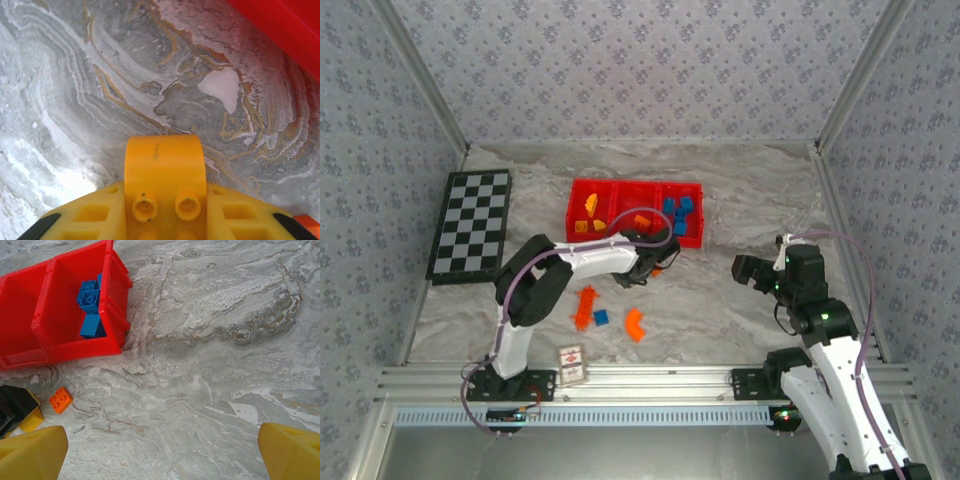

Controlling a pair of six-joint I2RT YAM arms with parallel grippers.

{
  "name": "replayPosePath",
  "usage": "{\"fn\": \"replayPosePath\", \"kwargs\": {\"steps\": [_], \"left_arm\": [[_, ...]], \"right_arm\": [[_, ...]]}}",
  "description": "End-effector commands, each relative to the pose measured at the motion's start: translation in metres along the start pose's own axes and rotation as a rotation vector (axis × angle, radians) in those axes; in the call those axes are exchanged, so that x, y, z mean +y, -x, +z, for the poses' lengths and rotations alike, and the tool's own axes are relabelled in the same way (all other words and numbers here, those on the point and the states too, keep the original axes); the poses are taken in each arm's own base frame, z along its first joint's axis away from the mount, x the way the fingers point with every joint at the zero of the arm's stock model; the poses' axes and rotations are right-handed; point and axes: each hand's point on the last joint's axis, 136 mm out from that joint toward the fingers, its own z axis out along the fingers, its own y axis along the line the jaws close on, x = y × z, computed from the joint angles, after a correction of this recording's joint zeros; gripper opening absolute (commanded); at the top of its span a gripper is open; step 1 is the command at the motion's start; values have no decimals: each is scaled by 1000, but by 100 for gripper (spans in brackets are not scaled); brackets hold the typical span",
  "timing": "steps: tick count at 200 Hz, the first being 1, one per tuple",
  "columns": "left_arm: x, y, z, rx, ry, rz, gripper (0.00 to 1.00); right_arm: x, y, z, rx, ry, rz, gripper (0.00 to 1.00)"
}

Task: Sort the legos into containers by color
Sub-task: Pick up the lego from the center of the table, then place the lego in the container.

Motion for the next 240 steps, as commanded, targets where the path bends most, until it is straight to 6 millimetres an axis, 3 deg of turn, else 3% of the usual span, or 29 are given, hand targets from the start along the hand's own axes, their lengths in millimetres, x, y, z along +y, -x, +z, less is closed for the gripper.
{"fn": "replayPosePath", "kwargs": {"steps": [1,21,55,106,130,158,188,212,240], "left_arm": [[2,-5,16,33,-15,-32,25],[8,3,14,18,-31,-23,18],[9,30,-10,-46,-92,93,20],[31,94,-61,-245,-124,215,20],[35,132,-78,-299,-129,305,26],[39,169,-74,-232,-107,389,26],[28,196,-60,-166,-152,420,26],[13,211,-53,-169,-172,441,27],[-8,215,-40,-126,-217,454,28]], "right_arm": [[1,2,-1,-15,13,13,100],[1,2,-1,-15,9,12,100],[0,2,-1,-16,6,12,100],[-1,2,-1,-16,0,13,100],[-1,2,-1,-17,2,14,100],[-1,2,0,-17,0,15,100],[-2,2,0,-17,-5,15,100],[-3,2,0,-17,-10,16,100],[-4,2,1,-15,-15,17,100]]}}
